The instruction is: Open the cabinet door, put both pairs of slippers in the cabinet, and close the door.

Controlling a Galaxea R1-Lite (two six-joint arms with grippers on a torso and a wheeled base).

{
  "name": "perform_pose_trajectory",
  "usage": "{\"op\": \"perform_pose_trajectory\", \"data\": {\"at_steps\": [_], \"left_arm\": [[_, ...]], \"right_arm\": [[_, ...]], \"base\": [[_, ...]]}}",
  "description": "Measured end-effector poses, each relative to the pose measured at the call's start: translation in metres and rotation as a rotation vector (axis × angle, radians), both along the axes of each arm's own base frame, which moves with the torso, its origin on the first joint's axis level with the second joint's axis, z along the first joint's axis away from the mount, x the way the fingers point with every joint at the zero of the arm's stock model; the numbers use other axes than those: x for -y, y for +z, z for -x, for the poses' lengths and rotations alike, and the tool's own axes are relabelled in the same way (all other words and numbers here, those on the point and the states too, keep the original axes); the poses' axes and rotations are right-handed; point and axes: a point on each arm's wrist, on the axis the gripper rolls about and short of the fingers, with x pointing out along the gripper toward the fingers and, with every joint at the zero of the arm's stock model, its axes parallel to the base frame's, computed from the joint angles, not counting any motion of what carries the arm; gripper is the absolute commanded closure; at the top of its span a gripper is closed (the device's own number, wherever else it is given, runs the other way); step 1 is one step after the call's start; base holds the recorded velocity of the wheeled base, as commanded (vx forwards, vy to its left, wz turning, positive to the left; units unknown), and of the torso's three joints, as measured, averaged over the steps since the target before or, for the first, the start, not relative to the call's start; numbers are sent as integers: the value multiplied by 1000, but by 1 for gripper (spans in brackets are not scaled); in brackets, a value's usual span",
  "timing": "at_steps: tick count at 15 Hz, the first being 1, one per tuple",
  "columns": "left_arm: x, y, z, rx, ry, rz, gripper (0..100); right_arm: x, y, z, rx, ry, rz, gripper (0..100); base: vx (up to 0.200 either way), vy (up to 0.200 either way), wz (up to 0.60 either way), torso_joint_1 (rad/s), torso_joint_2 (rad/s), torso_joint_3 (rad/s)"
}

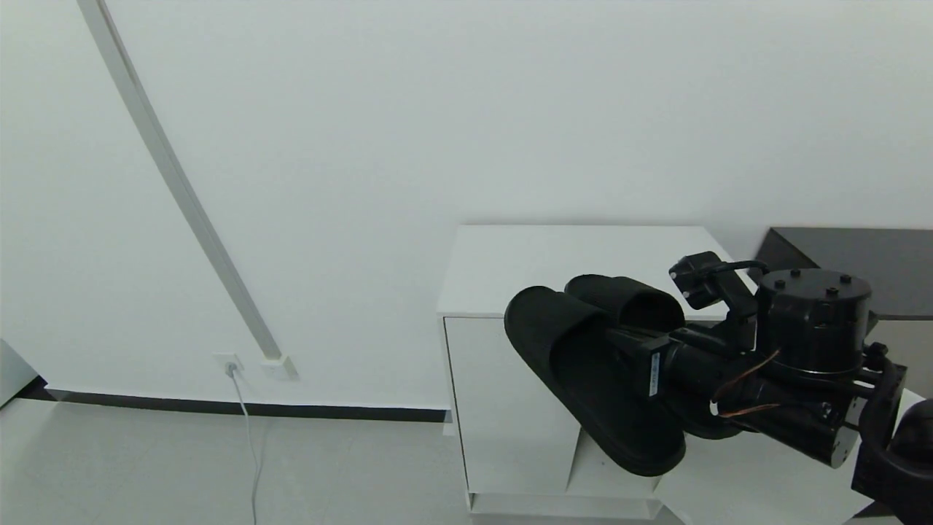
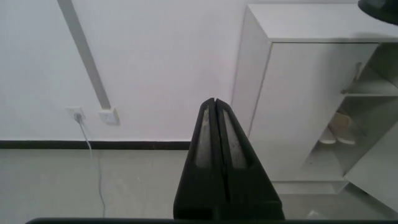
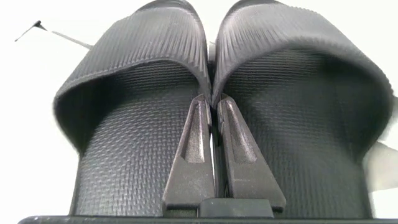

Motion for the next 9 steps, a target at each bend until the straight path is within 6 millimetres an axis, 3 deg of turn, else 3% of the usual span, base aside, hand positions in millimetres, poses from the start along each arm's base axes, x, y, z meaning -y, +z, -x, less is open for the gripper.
{"op": "perform_pose_trajectory", "data": {"at_steps": [9], "left_arm": [[0,0,0,0,0,1,100]], "right_arm": [[0,-1,0,-3,0,2,100]], "base": [[0,-200,0,2,2,3]]}}
